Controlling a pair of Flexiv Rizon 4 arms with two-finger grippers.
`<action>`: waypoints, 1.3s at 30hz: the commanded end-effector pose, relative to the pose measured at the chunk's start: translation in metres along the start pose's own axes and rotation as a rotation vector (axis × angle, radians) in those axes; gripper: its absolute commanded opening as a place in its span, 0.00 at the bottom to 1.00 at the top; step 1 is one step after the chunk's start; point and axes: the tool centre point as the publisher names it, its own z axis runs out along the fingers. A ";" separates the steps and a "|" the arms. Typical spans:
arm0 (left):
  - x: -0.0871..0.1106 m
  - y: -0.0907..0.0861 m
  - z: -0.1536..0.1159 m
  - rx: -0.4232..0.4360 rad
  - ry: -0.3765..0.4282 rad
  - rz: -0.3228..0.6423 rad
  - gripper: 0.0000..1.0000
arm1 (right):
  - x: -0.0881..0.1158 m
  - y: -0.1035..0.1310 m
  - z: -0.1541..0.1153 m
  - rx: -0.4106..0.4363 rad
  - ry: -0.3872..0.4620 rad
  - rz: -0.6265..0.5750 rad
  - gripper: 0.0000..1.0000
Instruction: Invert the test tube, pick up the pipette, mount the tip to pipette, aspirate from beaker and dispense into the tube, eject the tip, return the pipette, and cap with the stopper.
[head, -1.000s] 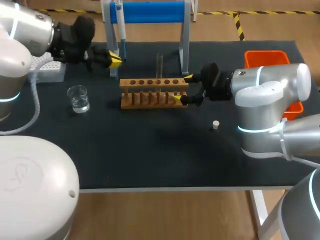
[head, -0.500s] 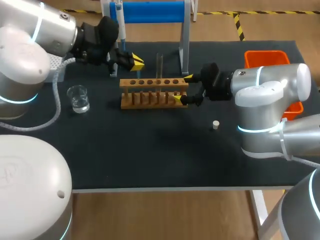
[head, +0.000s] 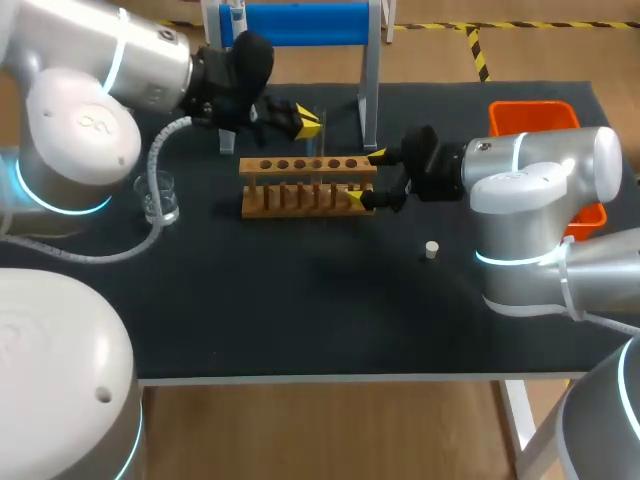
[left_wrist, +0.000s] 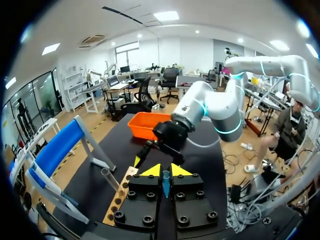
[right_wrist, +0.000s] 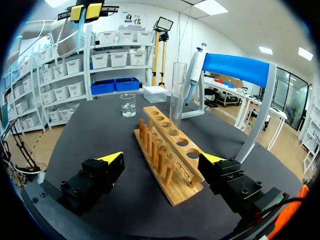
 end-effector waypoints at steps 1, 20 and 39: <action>0.000 -0.002 0.007 -0.005 -0.007 0.002 0.00 | 0.000 0.000 -0.001 -0.001 0.002 0.000 1.00; 0.000 -0.002 0.007 -0.005 -0.007 0.002 0.00 | 0.000 0.000 -0.001 -0.001 0.002 0.000 1.00; 0.000 -0.002 0.007 -0.005 -0.007 0.002 0.00 | 0.007 0.022 -0.100 -0.234 0.193 -0.089 1.00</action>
